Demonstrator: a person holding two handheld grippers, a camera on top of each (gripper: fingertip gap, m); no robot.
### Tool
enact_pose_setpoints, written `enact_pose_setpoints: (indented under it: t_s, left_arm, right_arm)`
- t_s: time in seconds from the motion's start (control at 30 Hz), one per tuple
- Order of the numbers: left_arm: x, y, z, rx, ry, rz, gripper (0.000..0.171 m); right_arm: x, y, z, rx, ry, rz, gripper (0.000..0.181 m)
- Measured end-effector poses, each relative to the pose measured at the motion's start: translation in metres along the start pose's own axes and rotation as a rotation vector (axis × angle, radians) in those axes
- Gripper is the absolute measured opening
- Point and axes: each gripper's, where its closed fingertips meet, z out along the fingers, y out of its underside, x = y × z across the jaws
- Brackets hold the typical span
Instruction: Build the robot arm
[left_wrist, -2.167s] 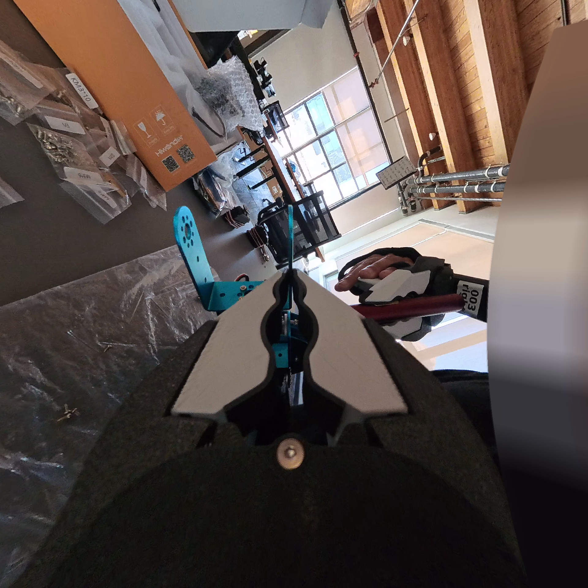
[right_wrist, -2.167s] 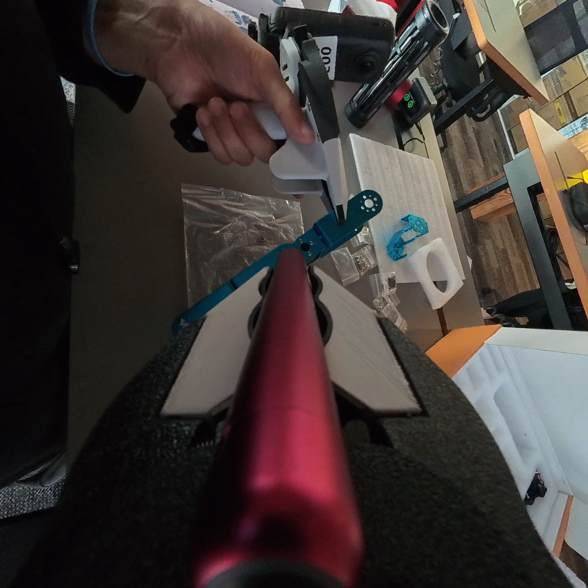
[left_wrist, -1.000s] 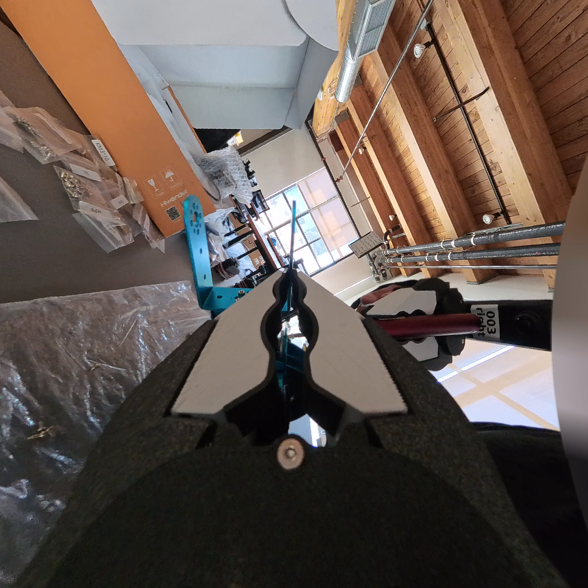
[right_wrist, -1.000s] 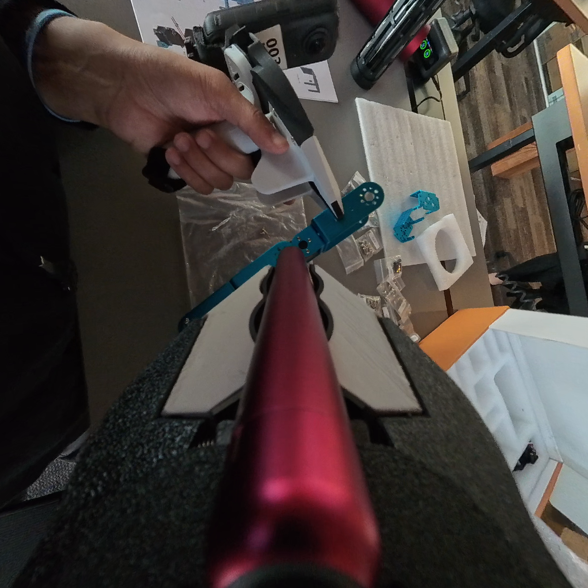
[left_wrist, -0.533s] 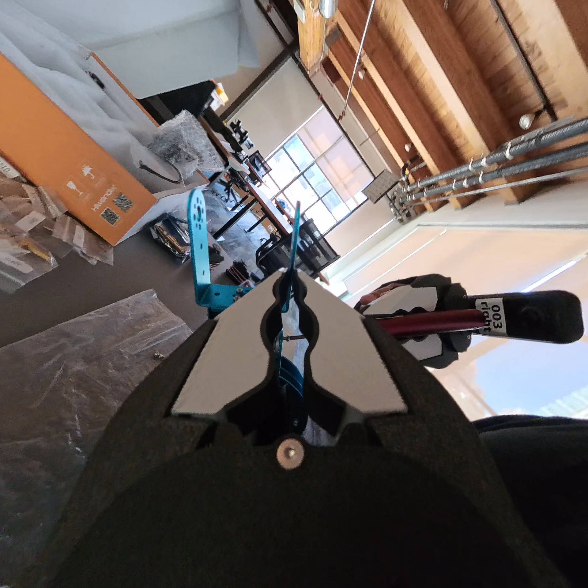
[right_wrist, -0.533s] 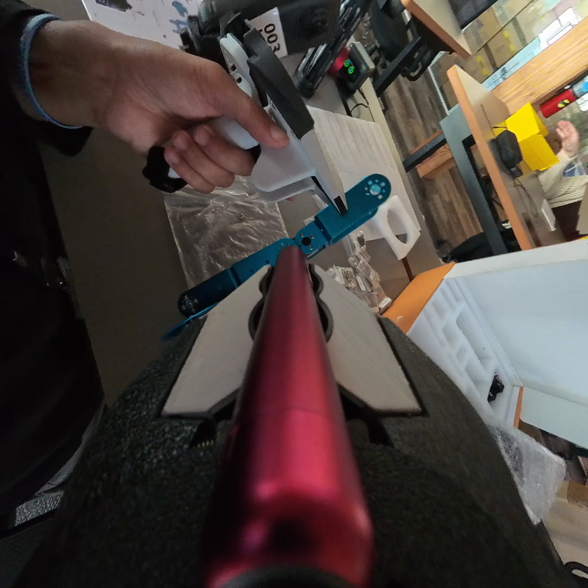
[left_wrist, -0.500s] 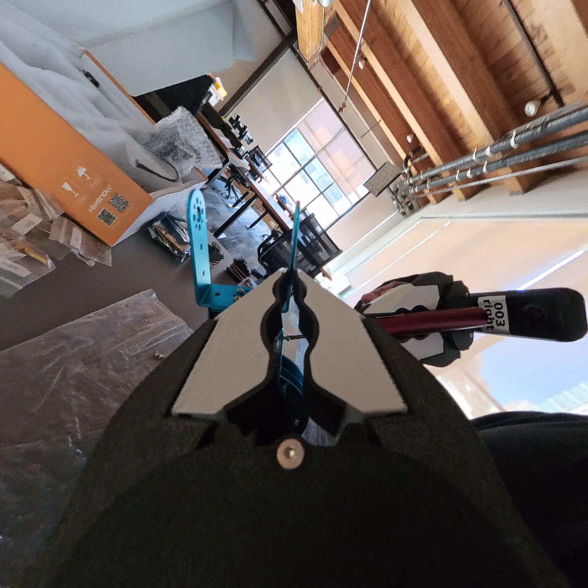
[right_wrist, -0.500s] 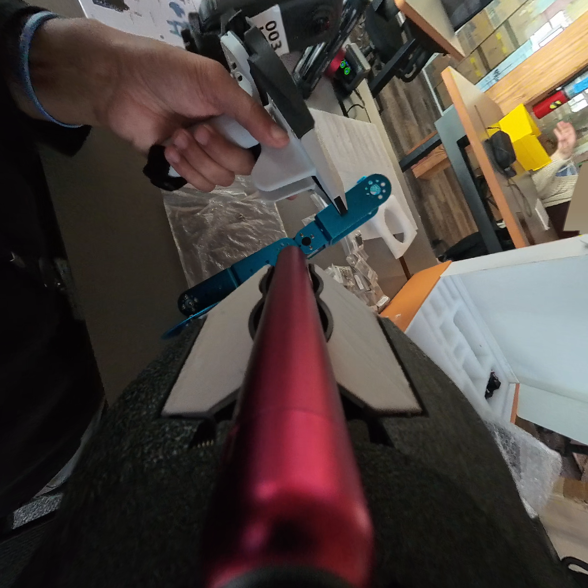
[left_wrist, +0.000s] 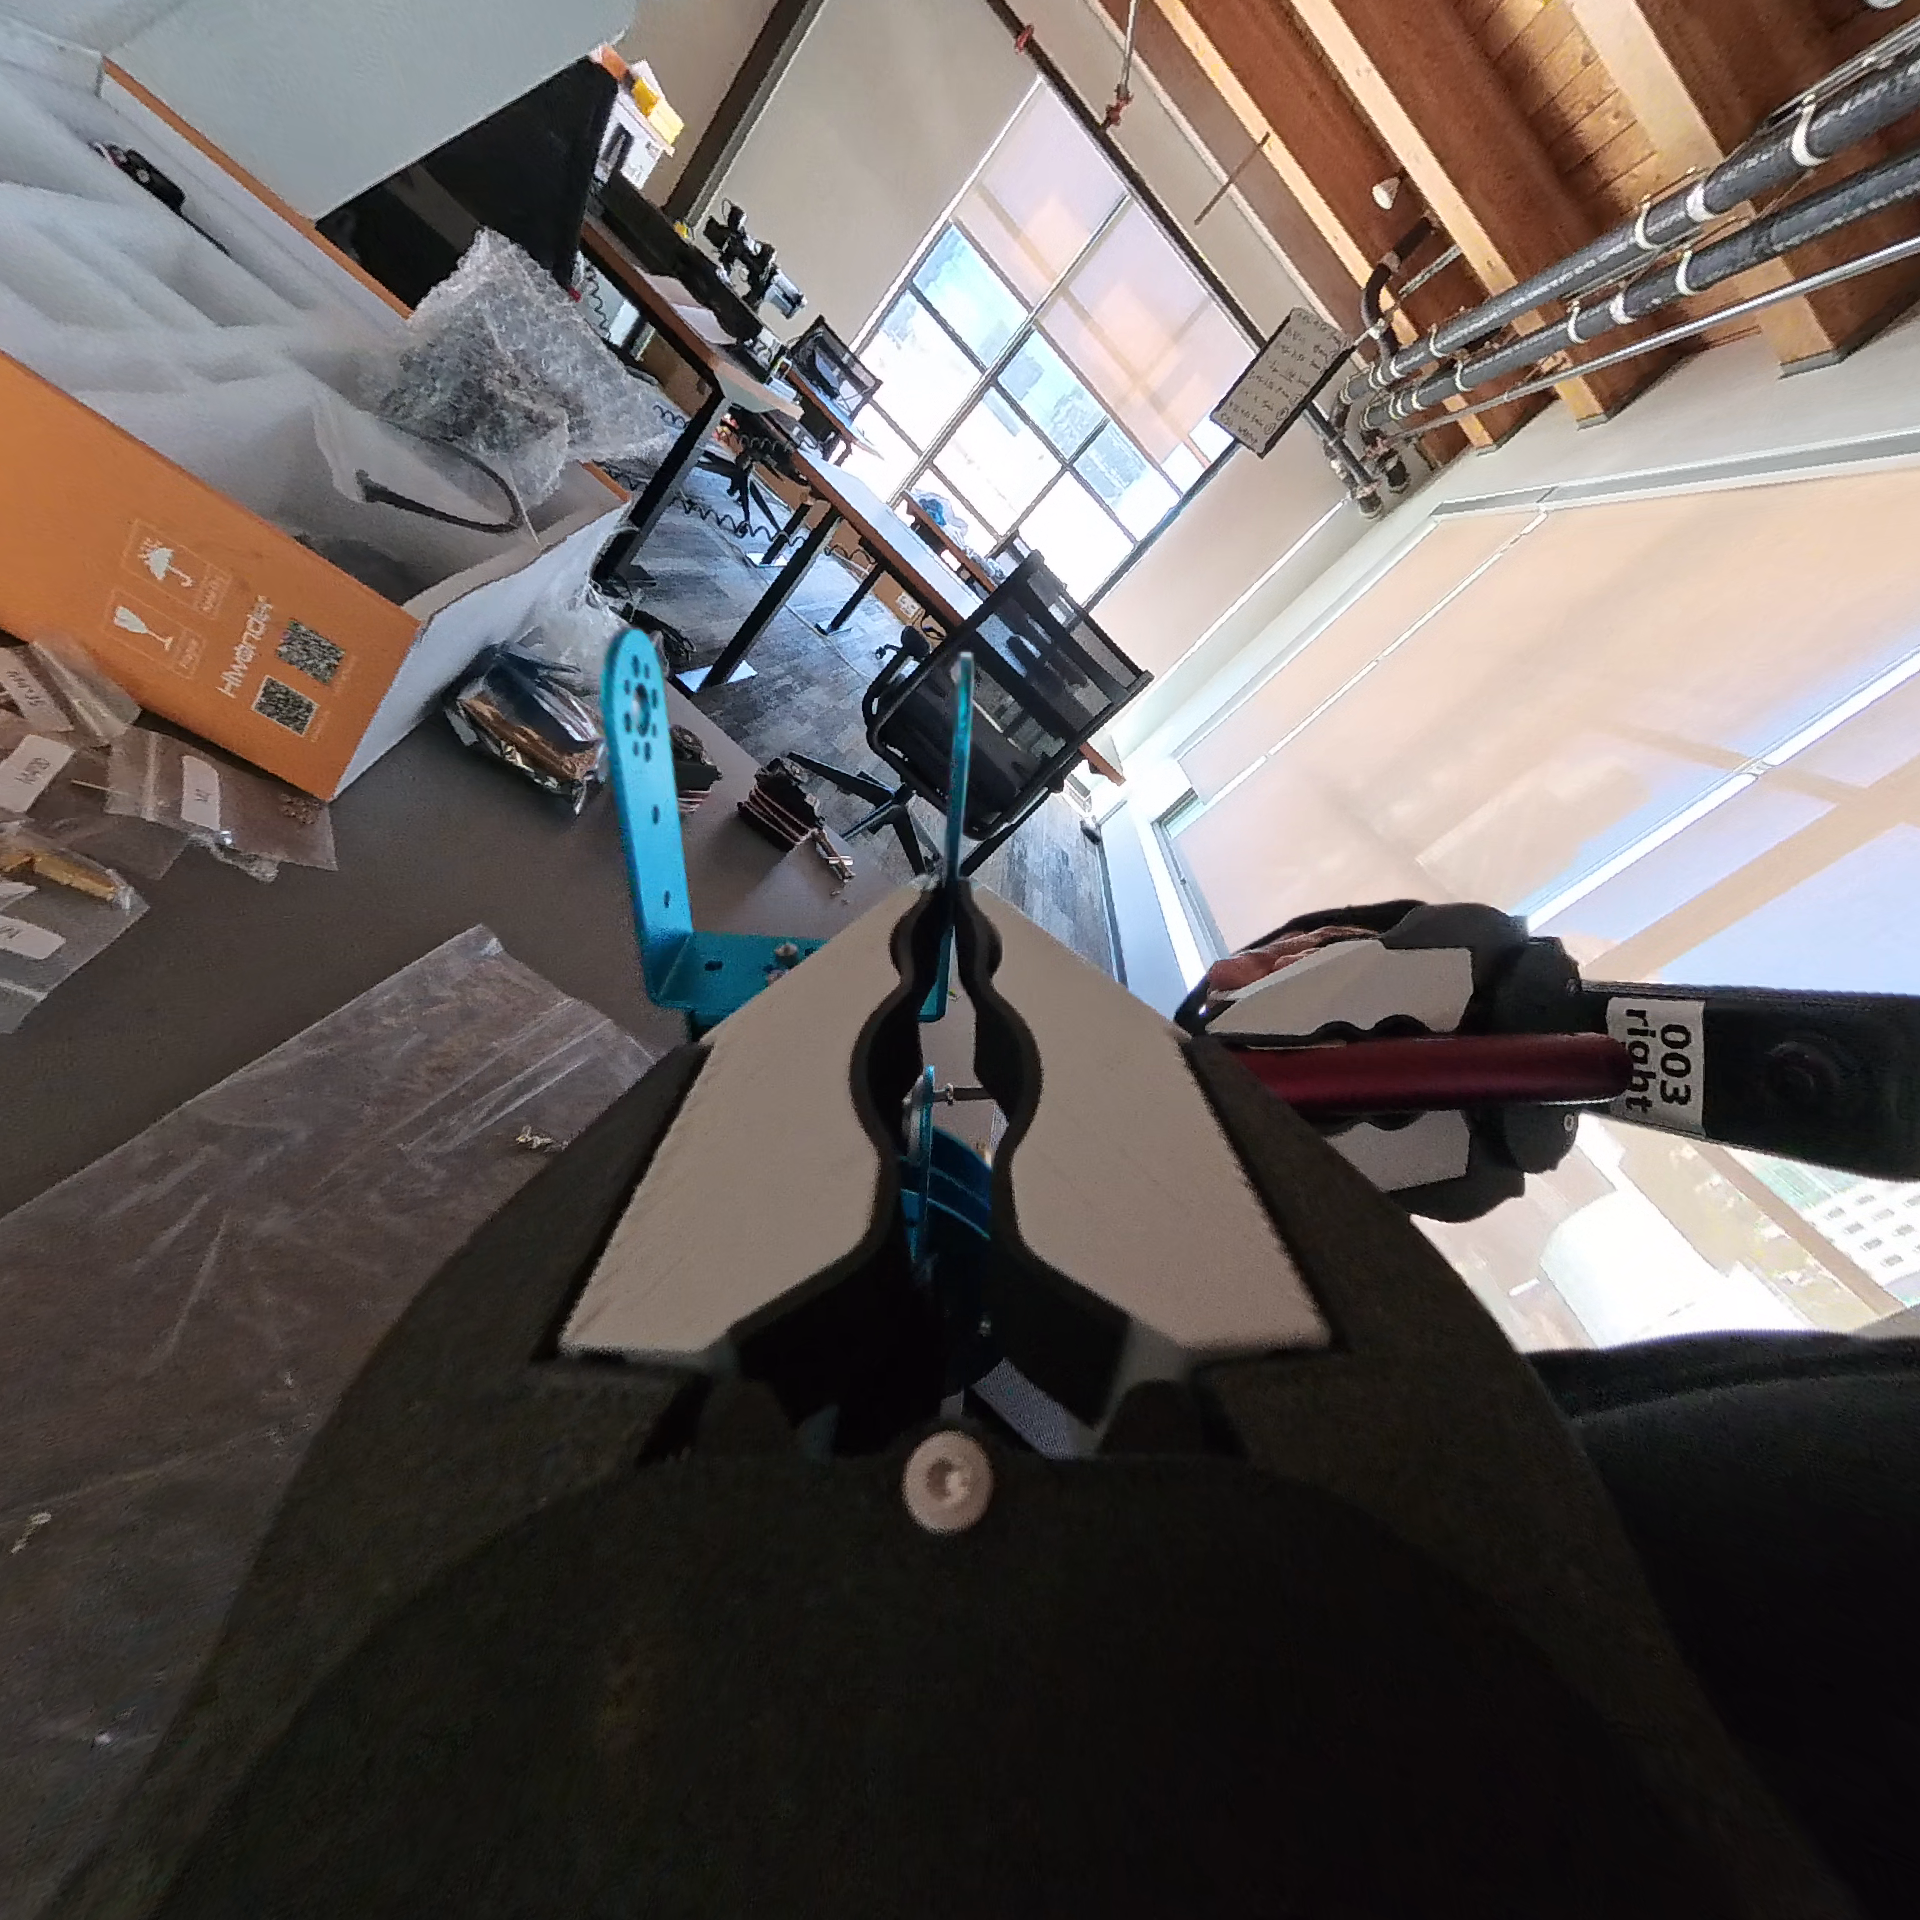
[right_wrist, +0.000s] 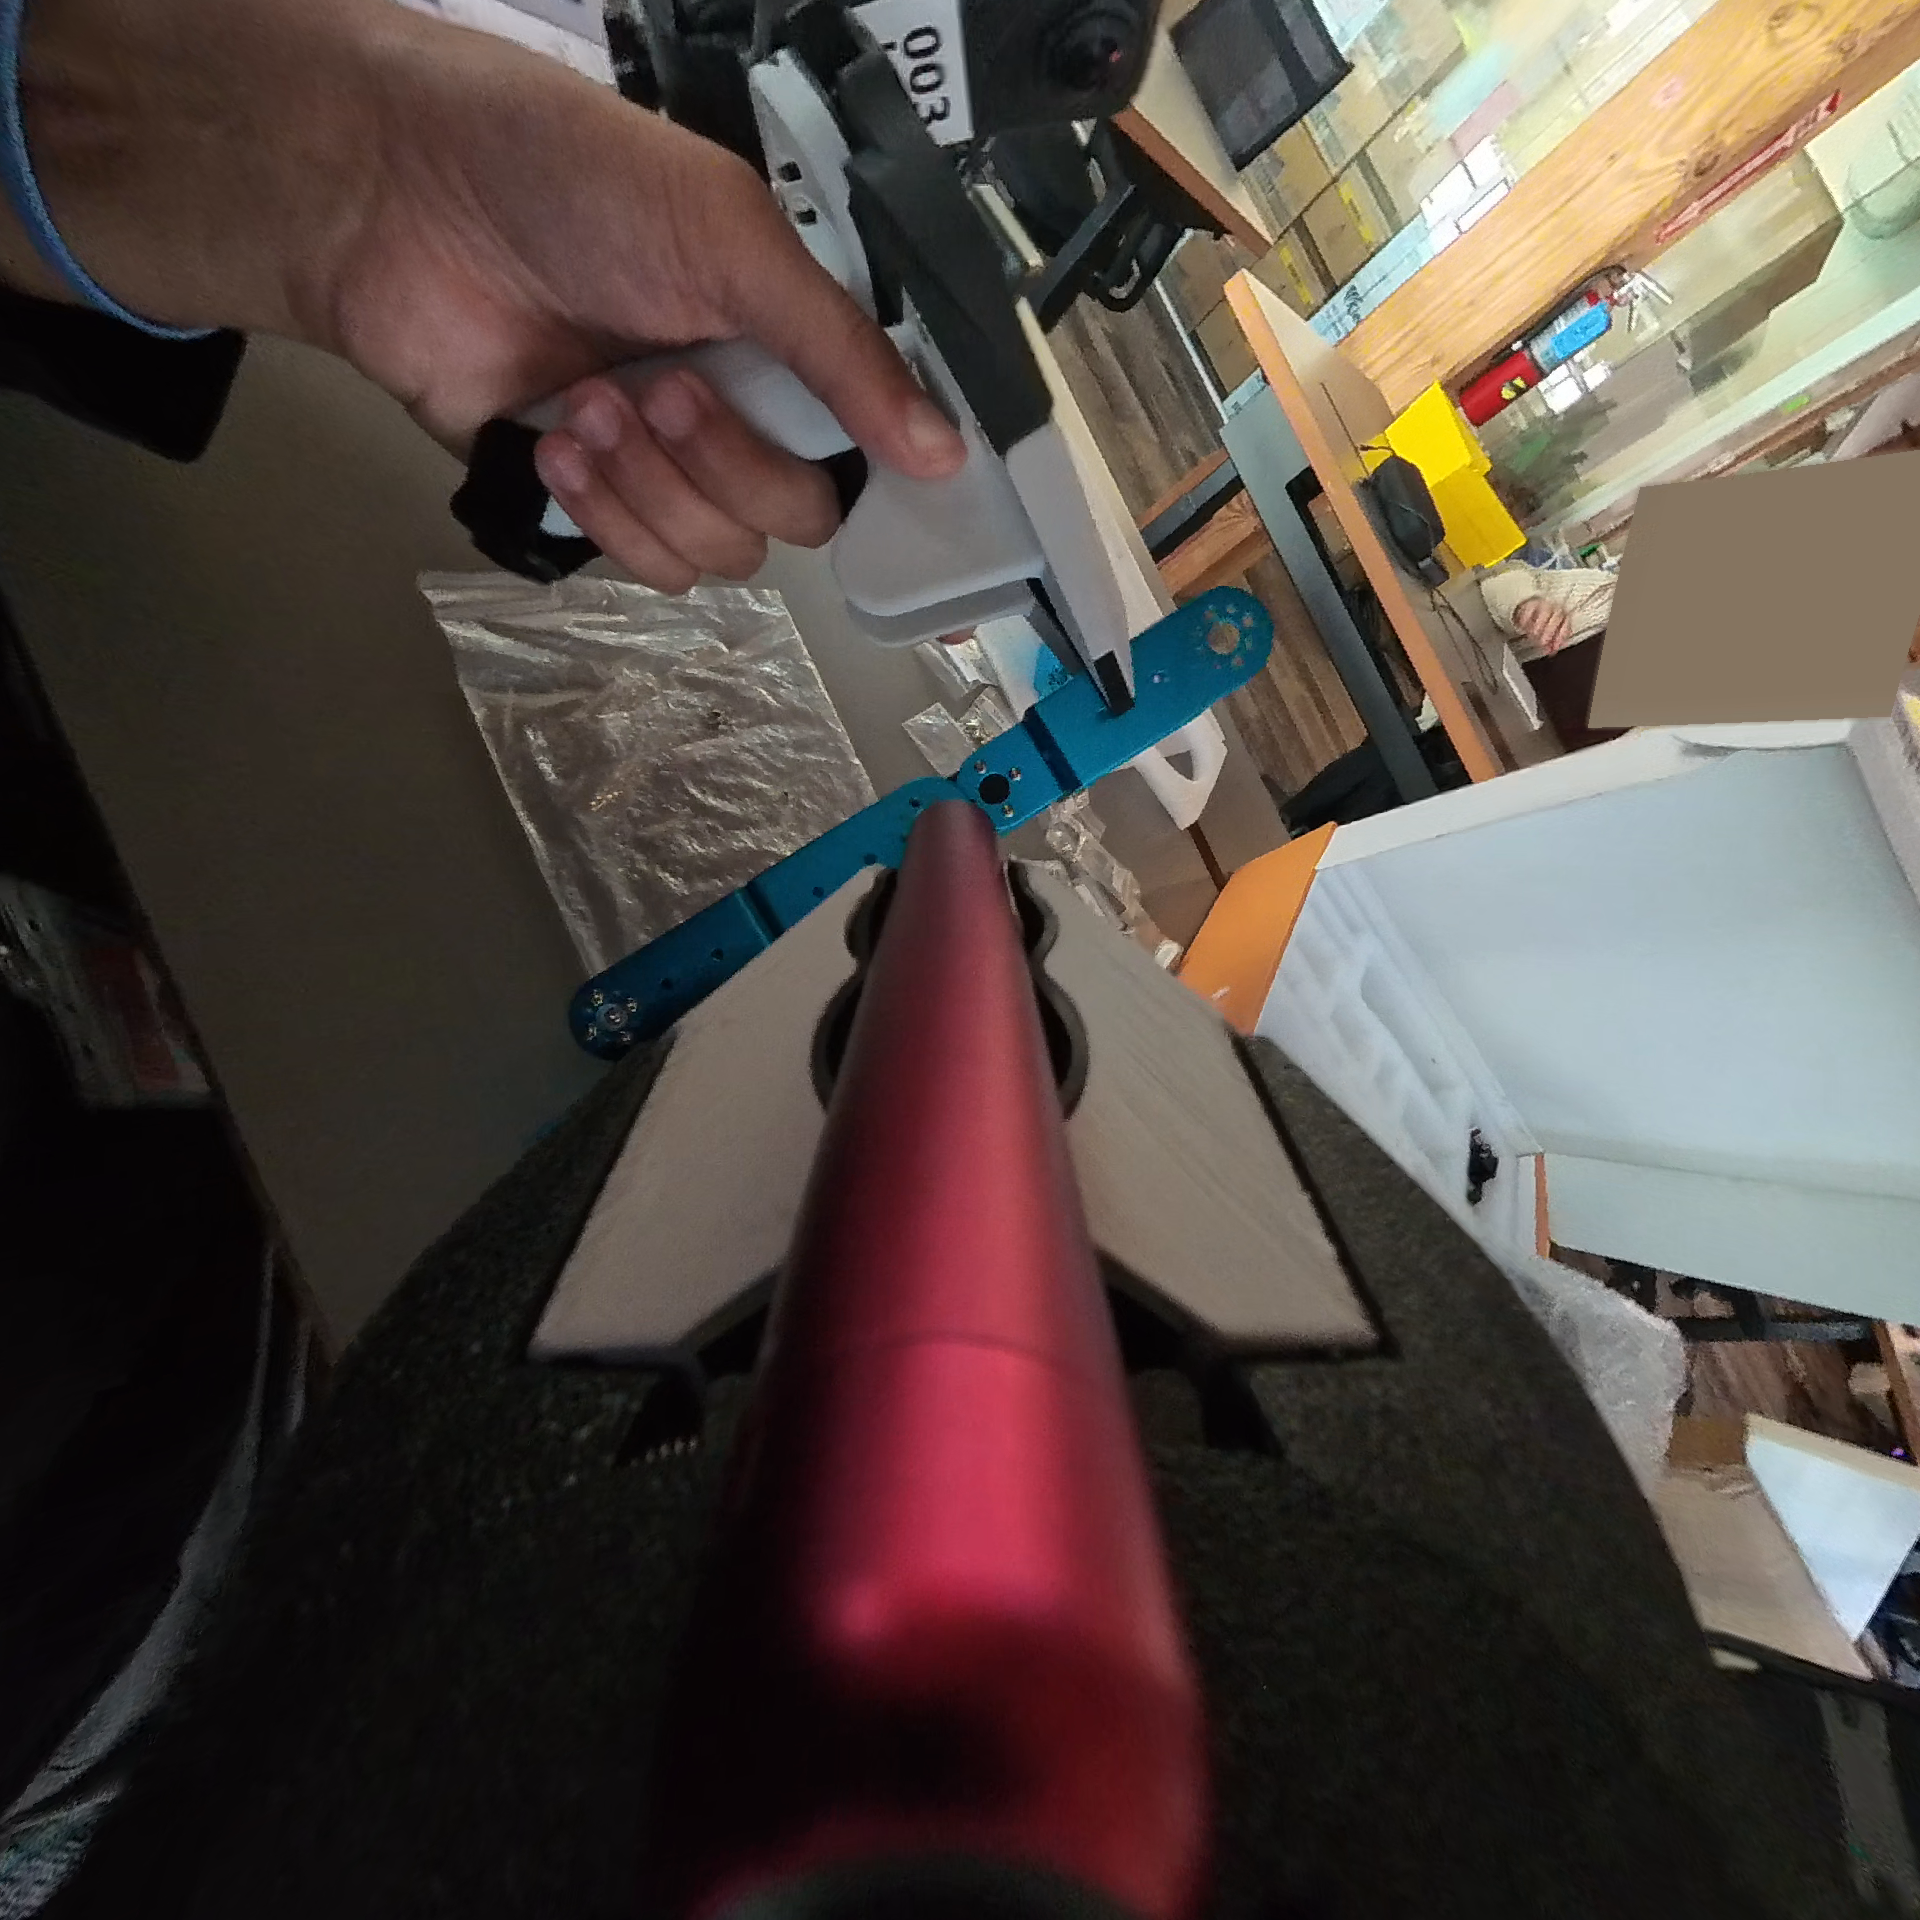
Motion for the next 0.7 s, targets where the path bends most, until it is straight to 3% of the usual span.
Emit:
enact_pose_setpoints:
  t_s: [0.07, 0.37, 0.7]
  left_arm:
    - [0.002, 0.000, 0.002, 0.016, -0.002, 0.012, 0.000]
    - [0.009, 0.002, 0.003, 0.053, -0.003, 0.057, 0.000]
    - [0.014, 0.005, 0.004, 0.002, 0.017, 0.091, 0.000]
  right_arm:
    - [0.001, 0.000, -0.002, -0.008, -0.003, 0.060, 0.022]
    - [-0.002, -0.001, -0.007, -0.041, 0.035, 0.016, 0.022]
    - [-0.007, -0.003, -0.010, -0.054, 0.062, 0.023, 0.023]
